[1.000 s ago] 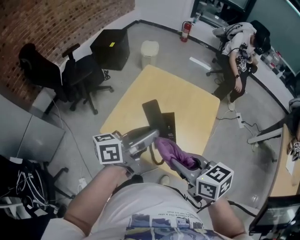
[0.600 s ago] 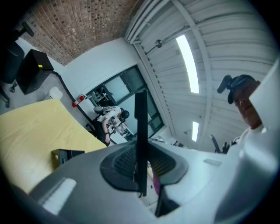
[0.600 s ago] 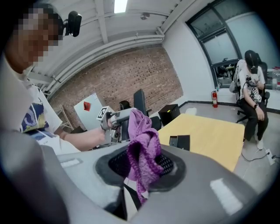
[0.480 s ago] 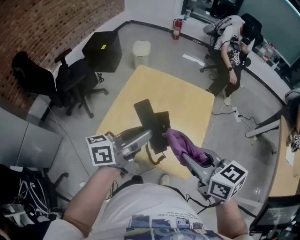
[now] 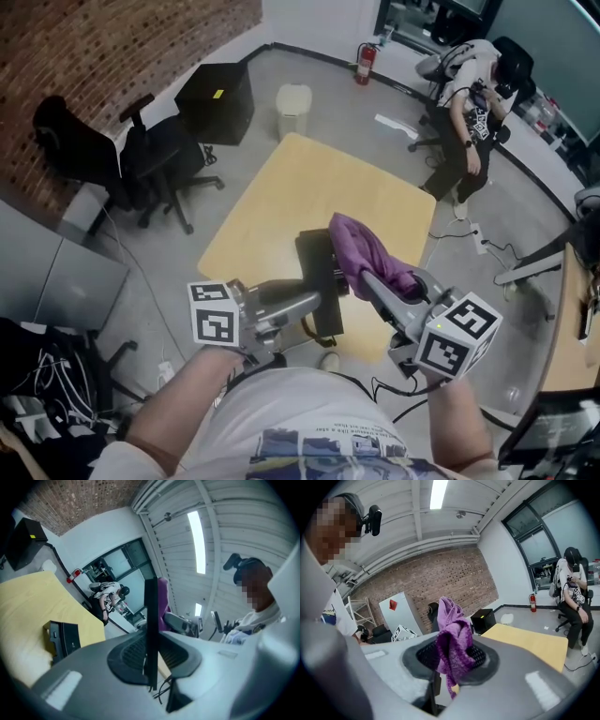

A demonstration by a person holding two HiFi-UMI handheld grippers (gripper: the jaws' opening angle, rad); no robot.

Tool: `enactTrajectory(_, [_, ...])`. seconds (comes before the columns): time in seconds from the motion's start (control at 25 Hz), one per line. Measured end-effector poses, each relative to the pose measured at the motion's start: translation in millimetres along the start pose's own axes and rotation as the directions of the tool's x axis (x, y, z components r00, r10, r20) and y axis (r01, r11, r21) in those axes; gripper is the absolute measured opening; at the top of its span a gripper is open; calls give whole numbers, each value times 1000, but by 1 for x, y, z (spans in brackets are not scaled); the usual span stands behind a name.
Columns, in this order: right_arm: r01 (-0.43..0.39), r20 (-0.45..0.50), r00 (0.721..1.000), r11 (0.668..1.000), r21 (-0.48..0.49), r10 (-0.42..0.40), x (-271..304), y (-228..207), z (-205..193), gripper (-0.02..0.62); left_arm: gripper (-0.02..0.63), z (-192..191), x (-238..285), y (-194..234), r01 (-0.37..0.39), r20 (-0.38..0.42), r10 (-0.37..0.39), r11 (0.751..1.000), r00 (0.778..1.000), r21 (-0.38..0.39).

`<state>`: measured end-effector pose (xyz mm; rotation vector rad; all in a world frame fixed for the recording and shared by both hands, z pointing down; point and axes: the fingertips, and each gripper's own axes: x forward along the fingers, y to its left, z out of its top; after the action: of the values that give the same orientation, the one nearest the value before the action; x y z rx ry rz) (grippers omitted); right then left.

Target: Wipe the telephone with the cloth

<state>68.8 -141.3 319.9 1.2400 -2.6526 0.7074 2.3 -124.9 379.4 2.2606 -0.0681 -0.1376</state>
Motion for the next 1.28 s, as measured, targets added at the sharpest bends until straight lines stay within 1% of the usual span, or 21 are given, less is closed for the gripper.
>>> enactTrajectory(0.12, [-22,-11,1000,1000,4,22,5,6,-4,84,80,-5,0,-3,15,6,-15,1000,1000,-1])
enactTrajectory(0.28, [-38,-45,998,999,25,39,1,11,-20,84,80,-1,-2,-5,26,33,-26,1000,999,-1])
enactTrajectory(0.64, [-58,-131,989,996,63,66,-17,21,-65,84,80,13,-11,-3,15,73,-16,1000,997,16])
enactTrajectory(0.88, [-61,-184,980,995,75,74,-32,17,-91,84,80,17,-10,-3,15,92,-16,1000,996,18])
enactTrajectory(1.0, [-62,-181,981,995,72,75,-39,9,-90,84,80,16,-4,-5,22,89,-24,1000,996,21])
enactTrajectory(1.16, [-55,-128,990,997,48,61,-43,-1,-68,84,80,8,4,-16,43,69,-46,999,997,31])
enactTrajectory(1.28, [-70,-96,993,997,17,72,-40,-5,-50,84,80,-2,10,-26,52,53,-53,998,997,32])
